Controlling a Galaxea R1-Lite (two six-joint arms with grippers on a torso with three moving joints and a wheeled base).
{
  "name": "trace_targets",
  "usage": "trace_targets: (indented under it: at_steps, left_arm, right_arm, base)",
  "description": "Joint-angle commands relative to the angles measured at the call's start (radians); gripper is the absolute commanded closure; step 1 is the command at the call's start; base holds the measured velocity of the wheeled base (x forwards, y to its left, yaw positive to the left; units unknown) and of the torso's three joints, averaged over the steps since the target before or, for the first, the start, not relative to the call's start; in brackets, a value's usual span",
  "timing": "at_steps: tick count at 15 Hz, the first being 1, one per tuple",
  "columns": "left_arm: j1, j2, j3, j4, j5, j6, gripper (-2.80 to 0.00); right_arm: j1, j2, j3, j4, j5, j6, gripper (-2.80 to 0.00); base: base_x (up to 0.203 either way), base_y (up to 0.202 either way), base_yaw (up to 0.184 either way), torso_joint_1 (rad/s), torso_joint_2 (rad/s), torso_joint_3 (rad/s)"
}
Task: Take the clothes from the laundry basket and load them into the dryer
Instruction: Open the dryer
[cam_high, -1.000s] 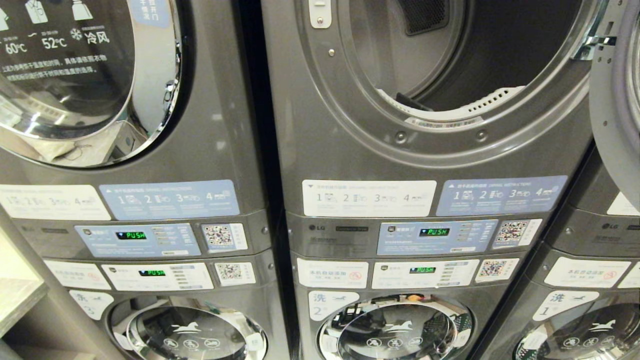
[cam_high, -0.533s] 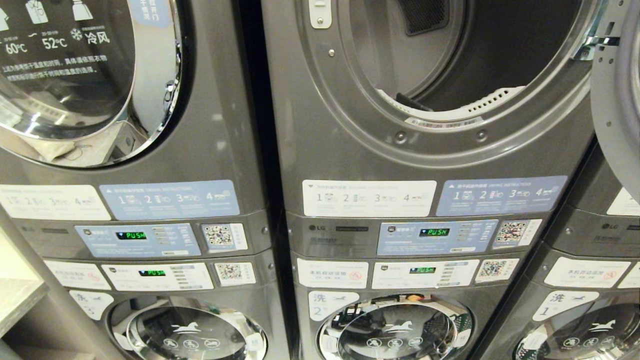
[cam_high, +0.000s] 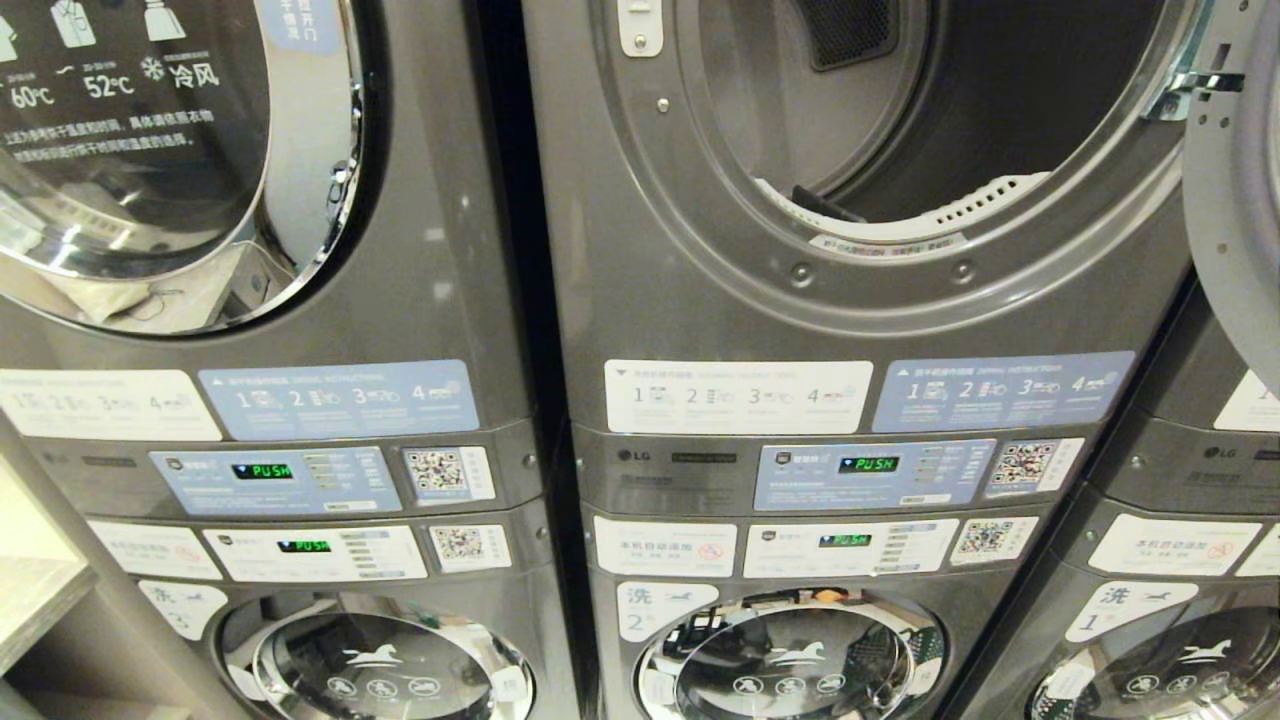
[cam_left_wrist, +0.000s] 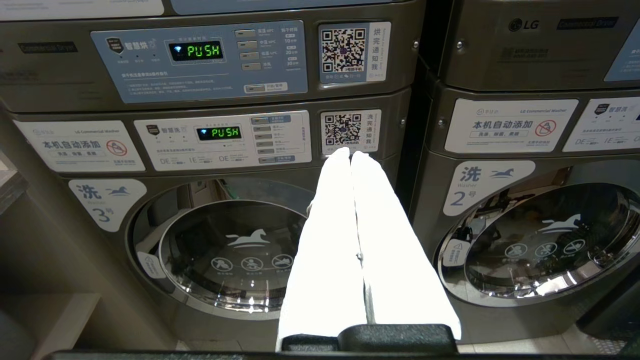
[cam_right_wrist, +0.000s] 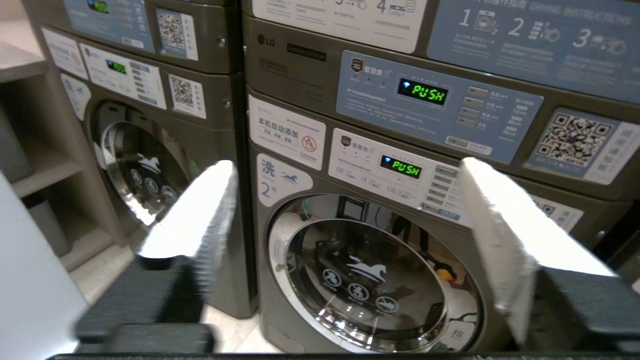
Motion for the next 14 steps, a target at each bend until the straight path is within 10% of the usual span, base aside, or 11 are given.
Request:
trace_targets:
  at_steps: [1, 14]
  left_arm:
    - [0.0, 0.0, -0.001, 0.0, 0.001, -0.003, 0.0]
    - [0.0, 0.0, -0.001, 0.001, -0.001, 0.0, 0.0]
  right_arm:
    - [0.001, -0.039, 0.0, -0.003, 0.002, 0.003, 0.0]
    - [0.001, -0.039, 0.0, -0.005, 0.005, 0.087, 0.0]
  base:
    - [0.0, 0.0, 0.0, 0.0, 0.0, 0.0]
    - [-0.024, 0.0, 0.0, 0.001, 0.0, 0.0]
